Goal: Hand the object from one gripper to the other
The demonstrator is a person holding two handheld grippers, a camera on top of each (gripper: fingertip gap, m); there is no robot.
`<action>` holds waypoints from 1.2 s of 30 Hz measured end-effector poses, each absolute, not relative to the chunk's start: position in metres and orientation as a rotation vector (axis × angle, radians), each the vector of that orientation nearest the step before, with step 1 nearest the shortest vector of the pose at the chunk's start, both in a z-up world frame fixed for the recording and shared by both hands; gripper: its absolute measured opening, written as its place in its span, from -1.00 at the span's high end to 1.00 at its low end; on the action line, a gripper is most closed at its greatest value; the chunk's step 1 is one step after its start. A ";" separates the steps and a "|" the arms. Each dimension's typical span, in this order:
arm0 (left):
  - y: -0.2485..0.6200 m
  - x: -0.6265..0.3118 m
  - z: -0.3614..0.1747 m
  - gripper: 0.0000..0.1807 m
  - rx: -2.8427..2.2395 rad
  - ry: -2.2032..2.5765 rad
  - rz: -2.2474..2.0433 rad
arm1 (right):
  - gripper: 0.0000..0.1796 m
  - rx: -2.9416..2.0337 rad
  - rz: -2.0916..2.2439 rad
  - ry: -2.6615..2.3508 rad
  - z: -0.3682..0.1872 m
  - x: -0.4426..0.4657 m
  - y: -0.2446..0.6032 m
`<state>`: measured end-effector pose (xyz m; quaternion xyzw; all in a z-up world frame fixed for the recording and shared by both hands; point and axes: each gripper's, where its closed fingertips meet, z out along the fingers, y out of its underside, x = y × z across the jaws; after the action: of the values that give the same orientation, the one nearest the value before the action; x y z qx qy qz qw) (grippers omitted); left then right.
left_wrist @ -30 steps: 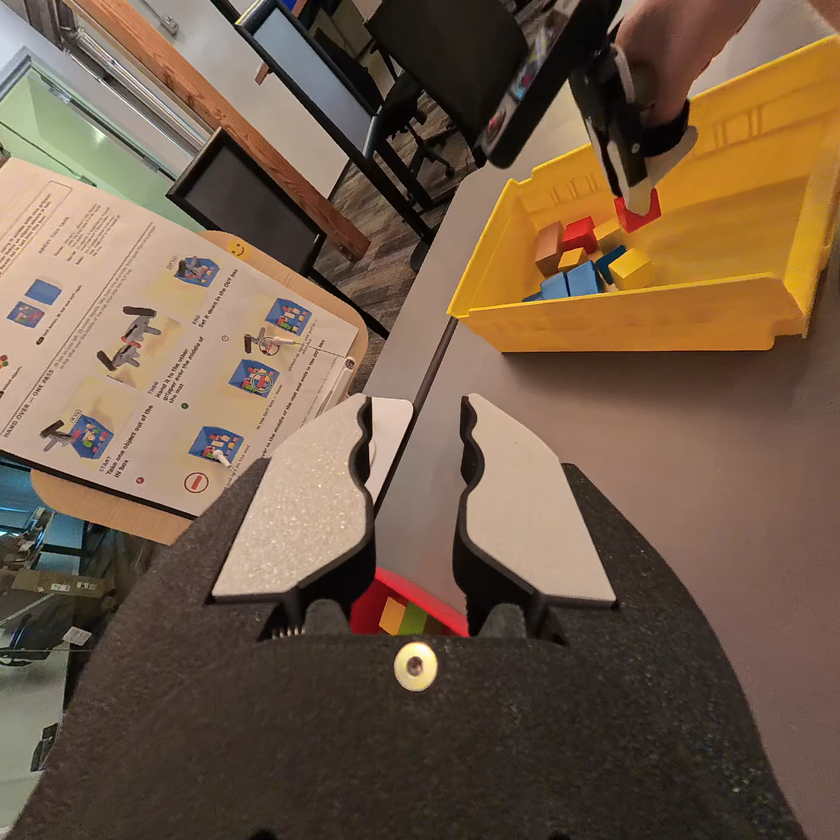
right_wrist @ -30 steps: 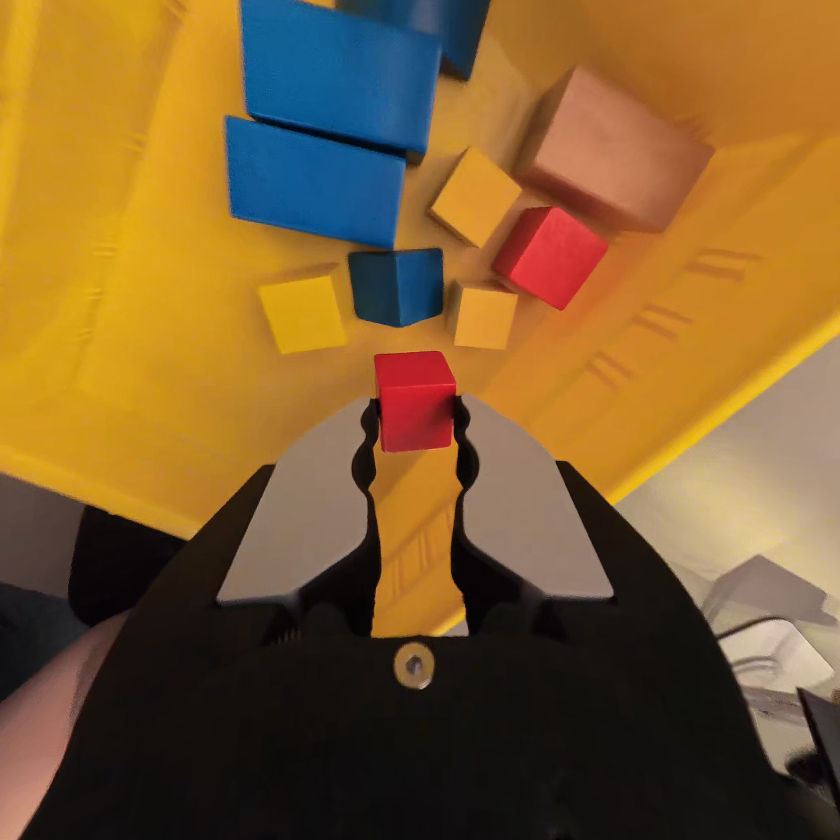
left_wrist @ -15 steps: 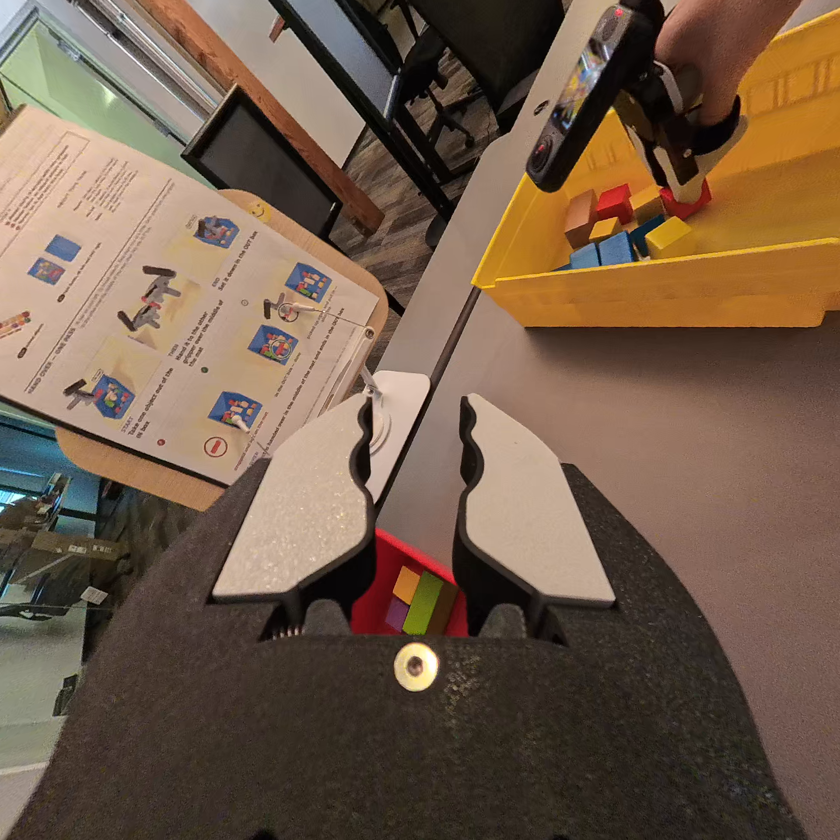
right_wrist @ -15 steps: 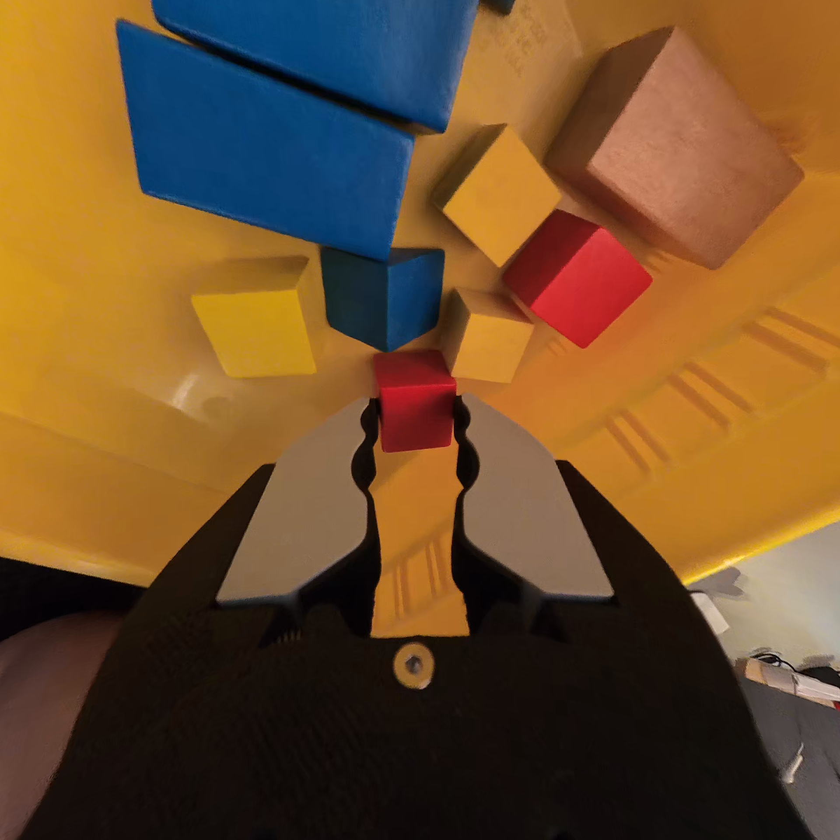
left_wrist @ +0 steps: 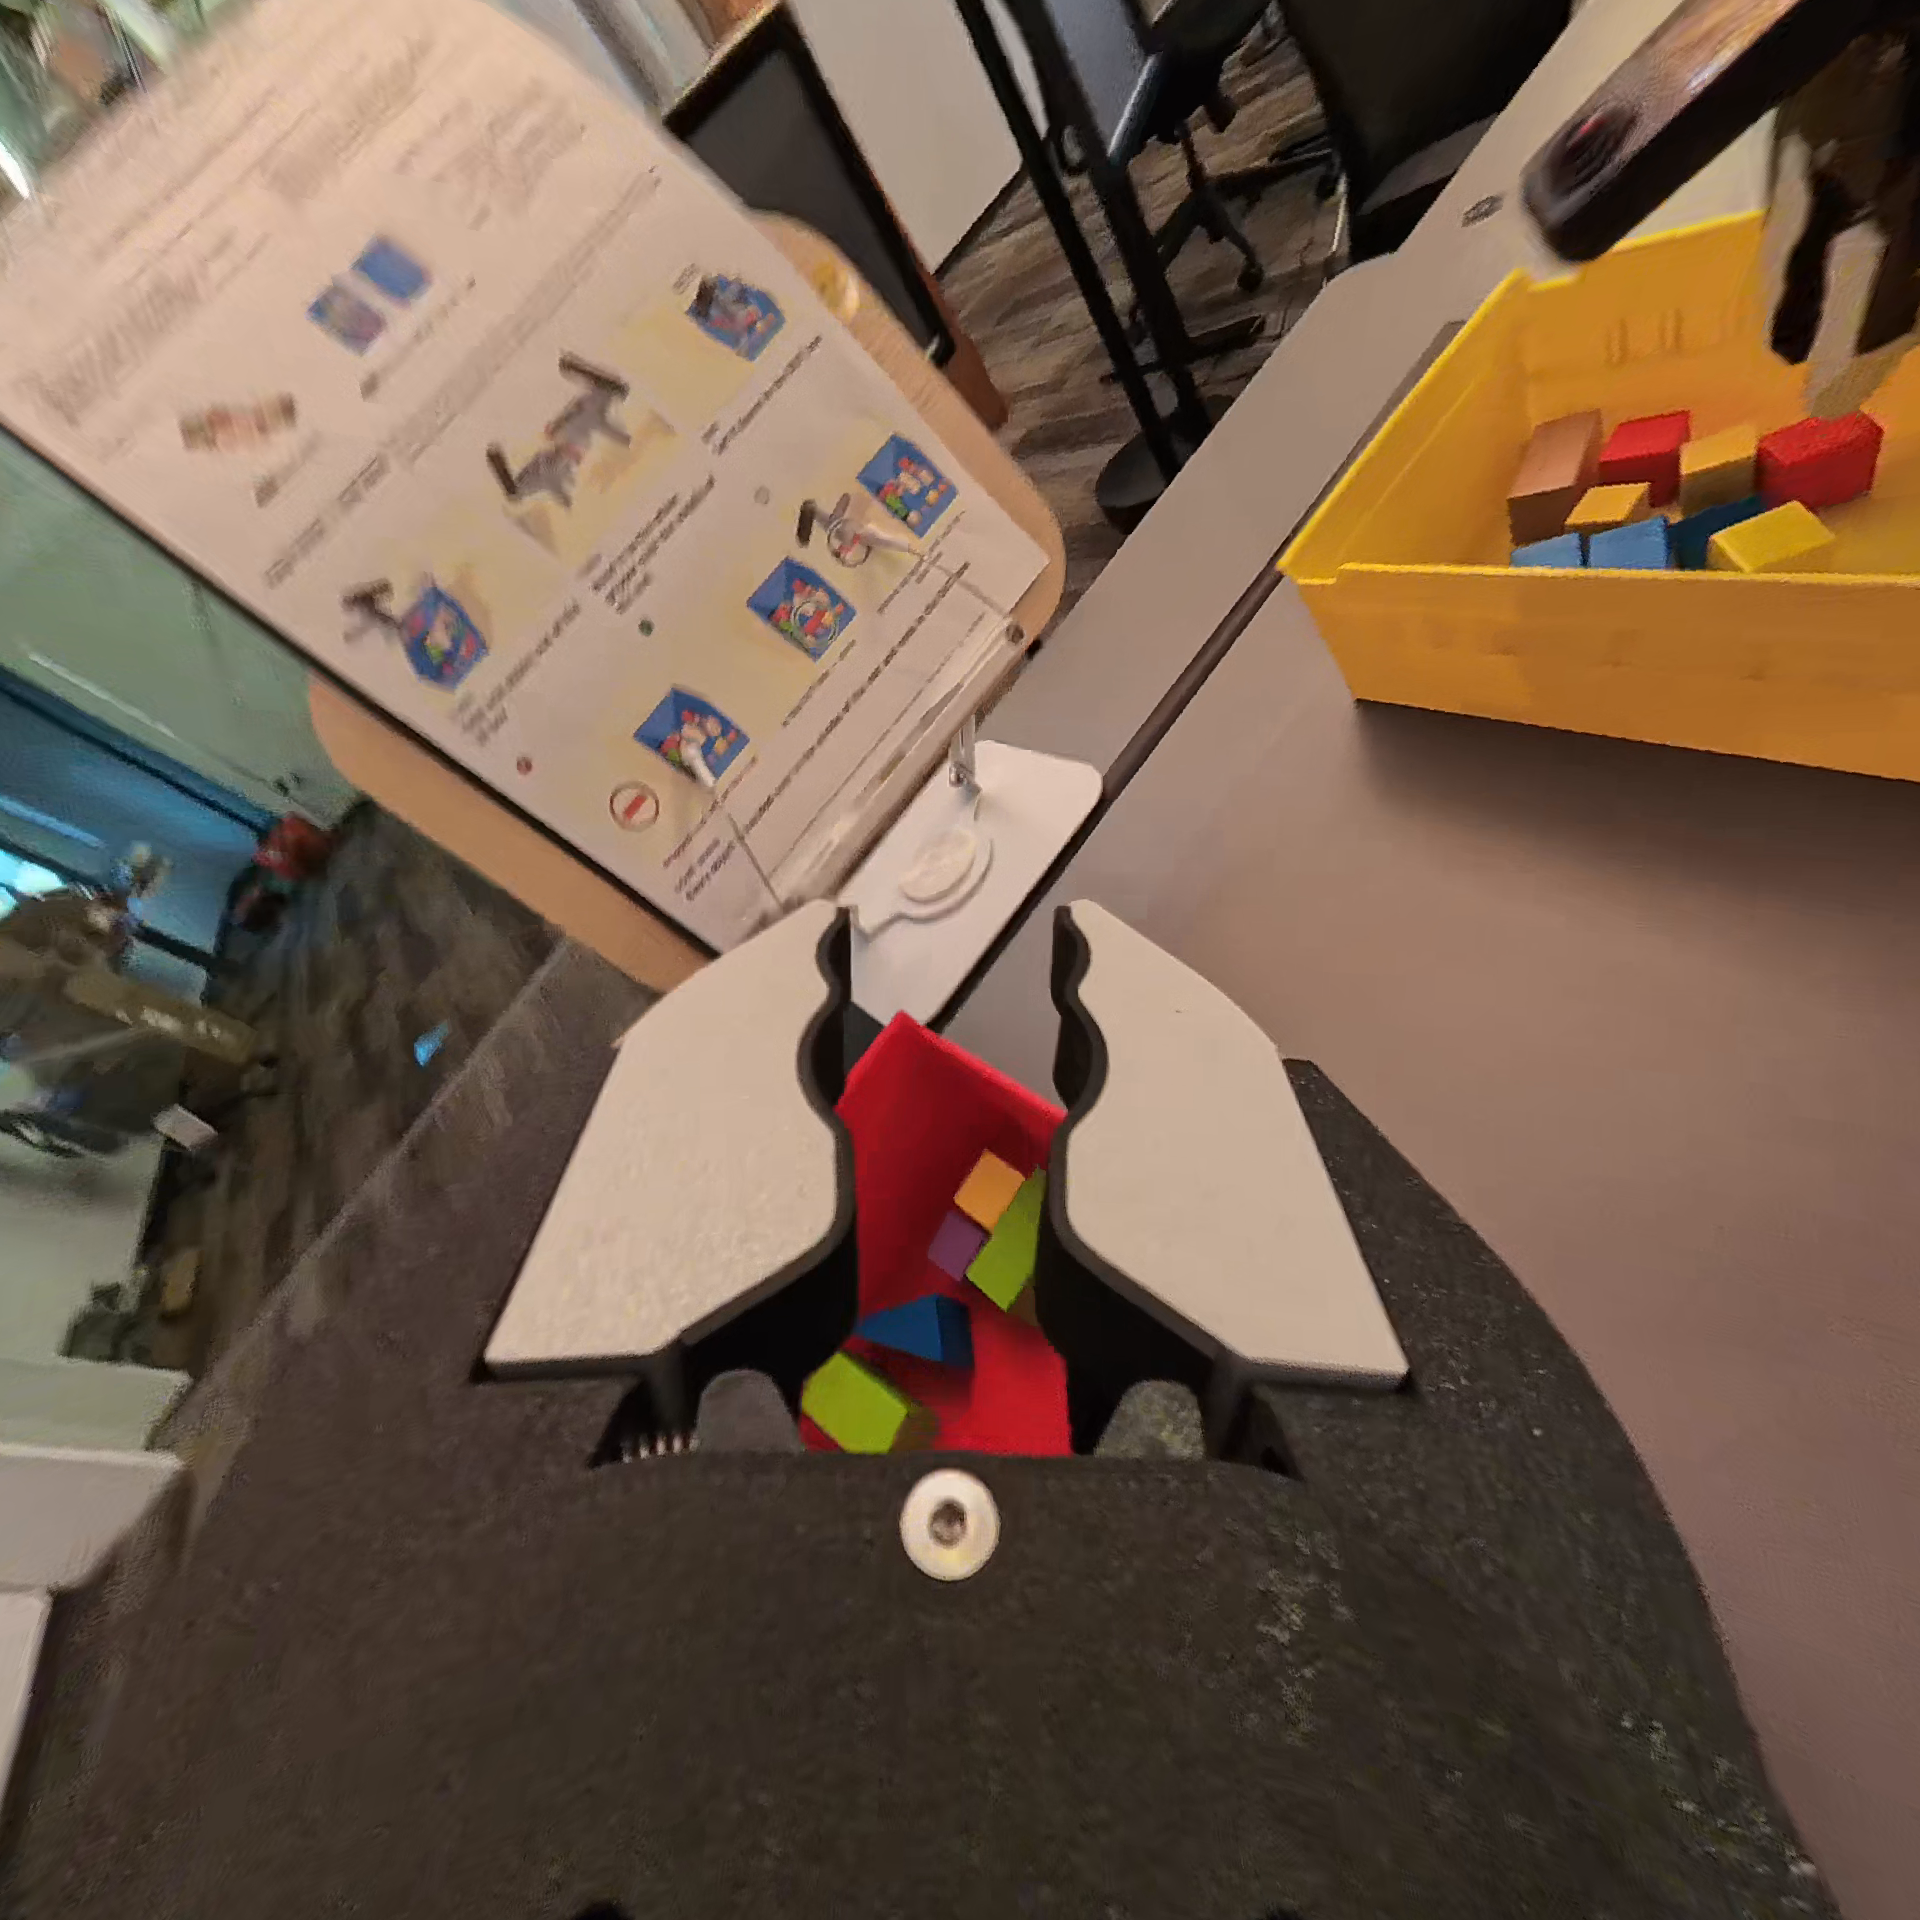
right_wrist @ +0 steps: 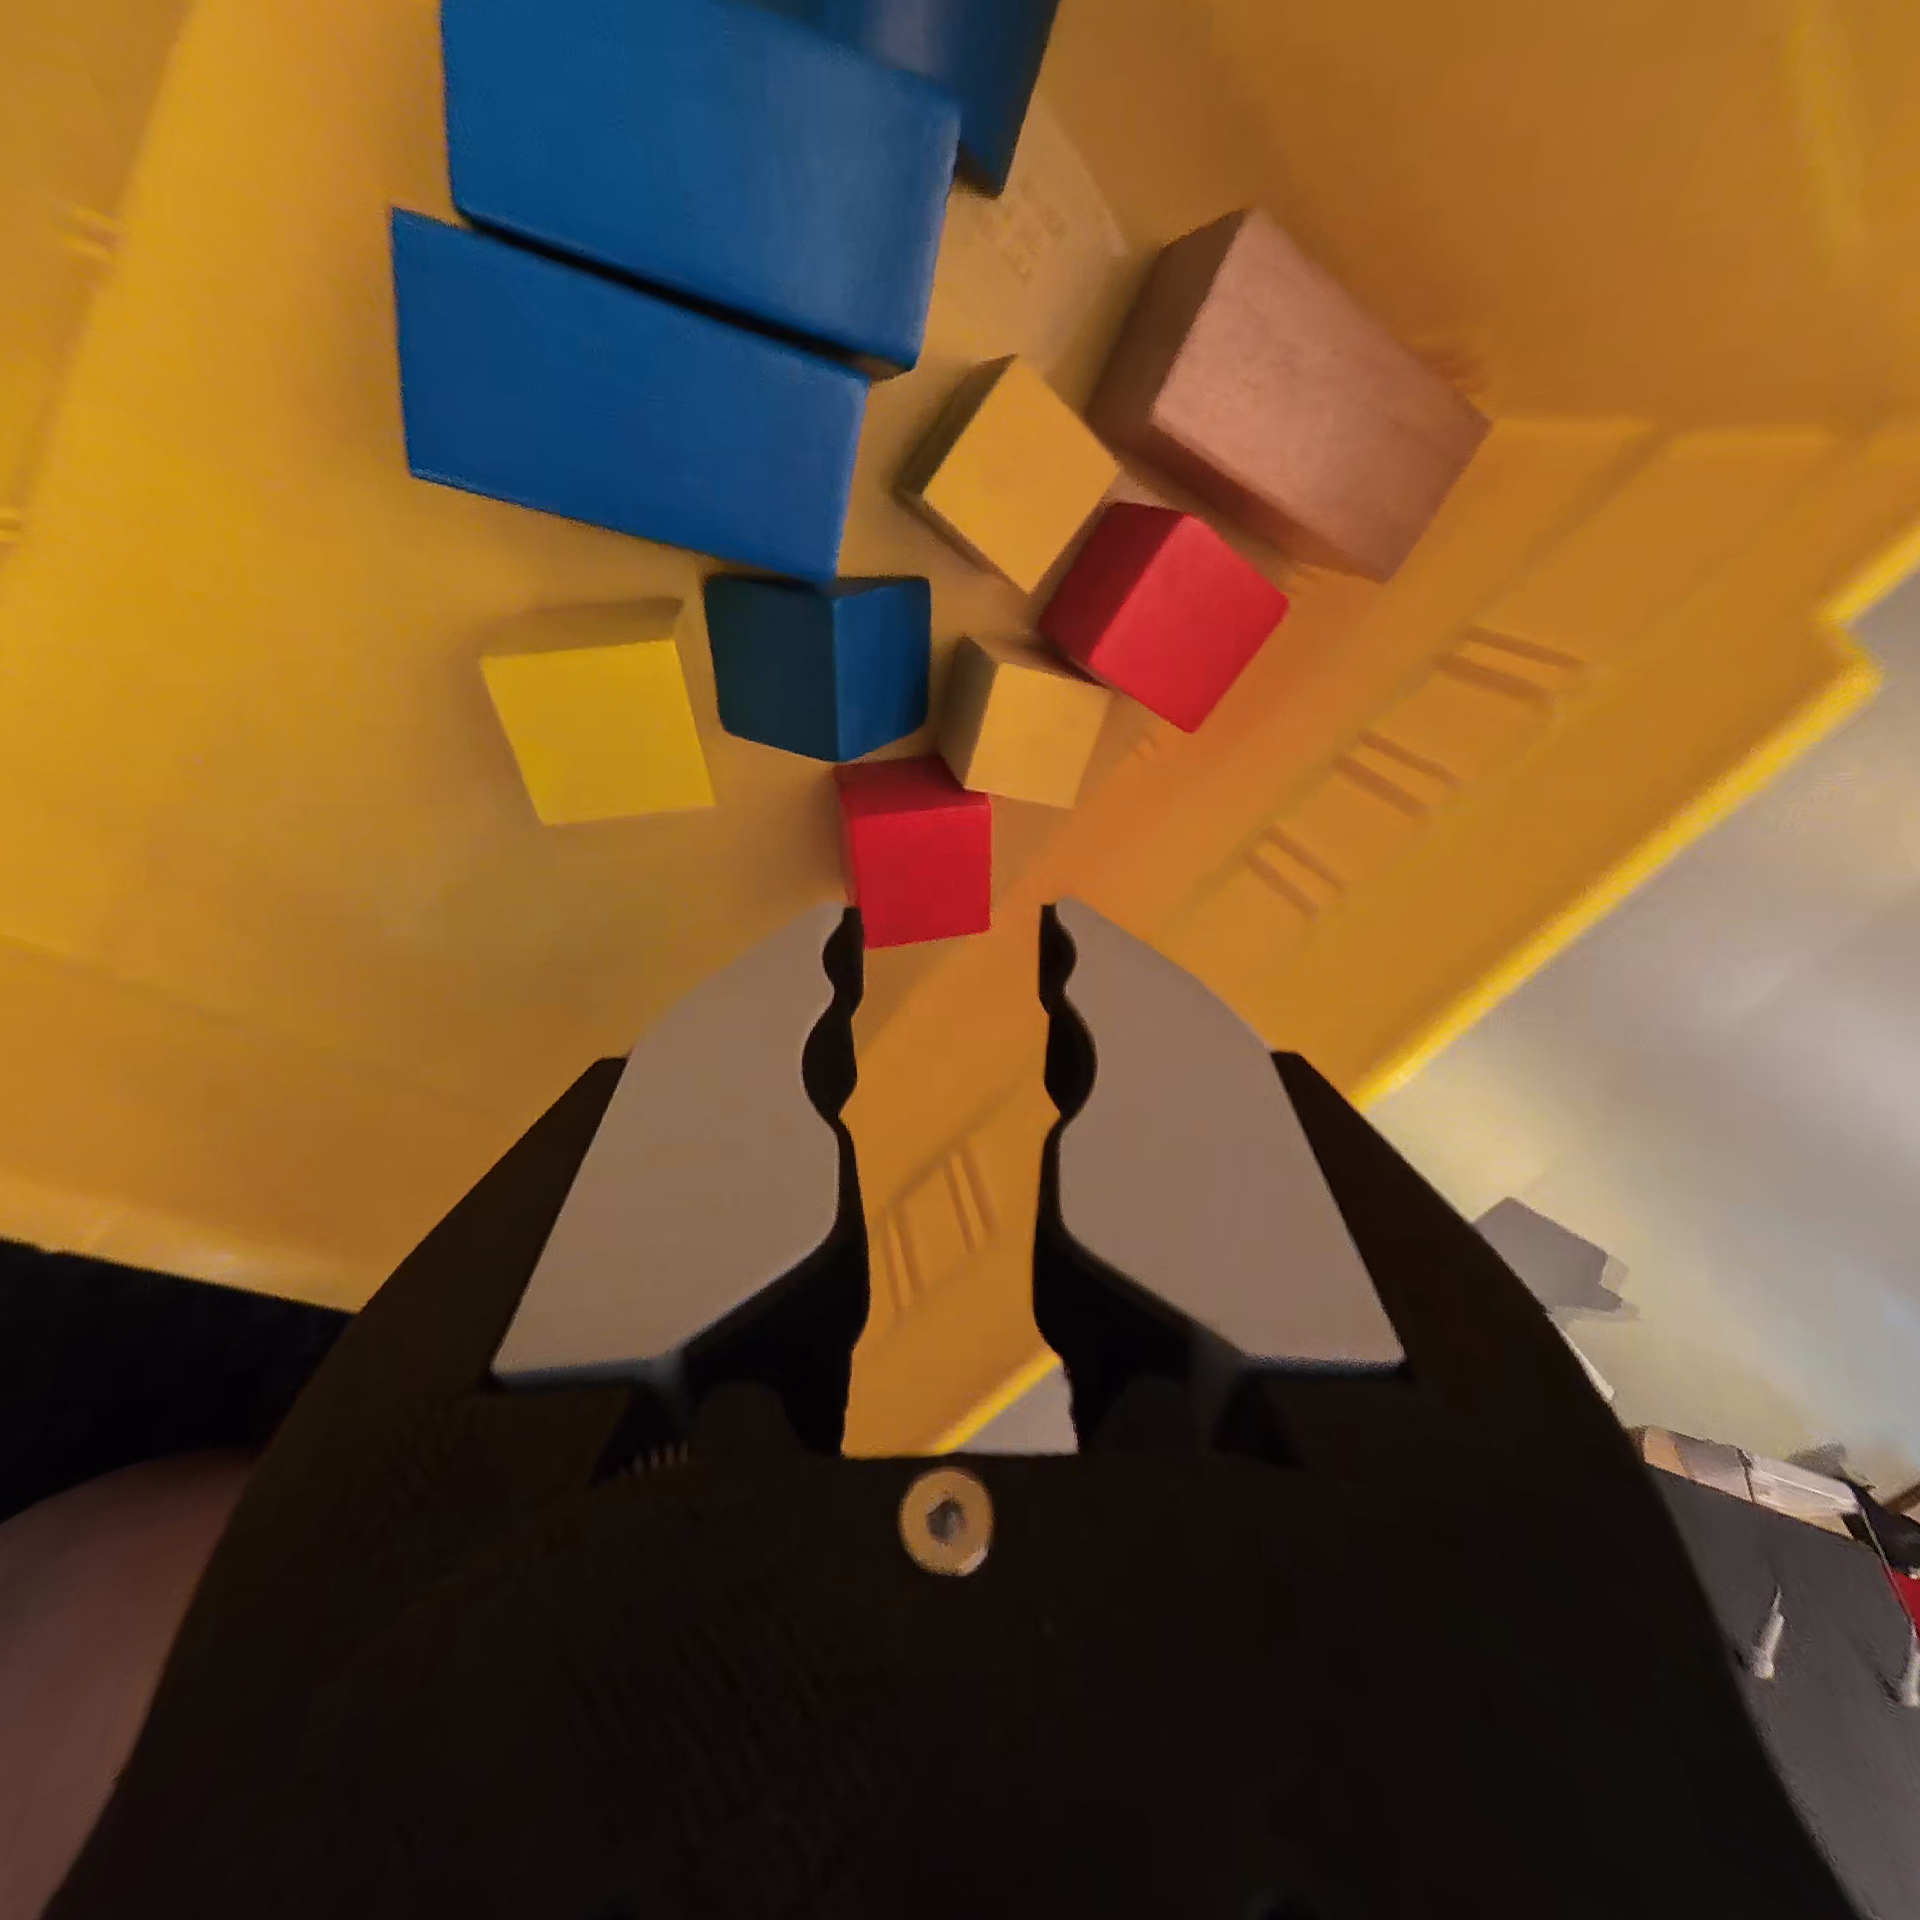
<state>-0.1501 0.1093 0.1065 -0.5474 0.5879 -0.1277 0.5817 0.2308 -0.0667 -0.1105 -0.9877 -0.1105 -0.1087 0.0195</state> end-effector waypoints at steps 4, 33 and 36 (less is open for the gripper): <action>0.158 -0.174 0.066 0.60 -1.540 1.345 -0.233 | 0.63 -2.944 -0.357 -0.319 -0.080 0.225 -0.065; 0.217 -0.168 -0.132 0.48 -1.835 1.766 -0.213 | 0.63 -2.974 -0.349 -0.416 -0.081 0.217 -0.073; 0.213 -0.170 -0.132 0.47 -1.850 1.787 -0.215 | 0.63 -2.984 -0.349 -0.414 -0.083 0.217 -0.074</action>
<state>-0.1704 0.2127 -0.1323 -0.6887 0.6653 -0.0802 0.2768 0.2170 -0.0735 -0.0826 -0.9825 -0.1364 -0.1148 0.0546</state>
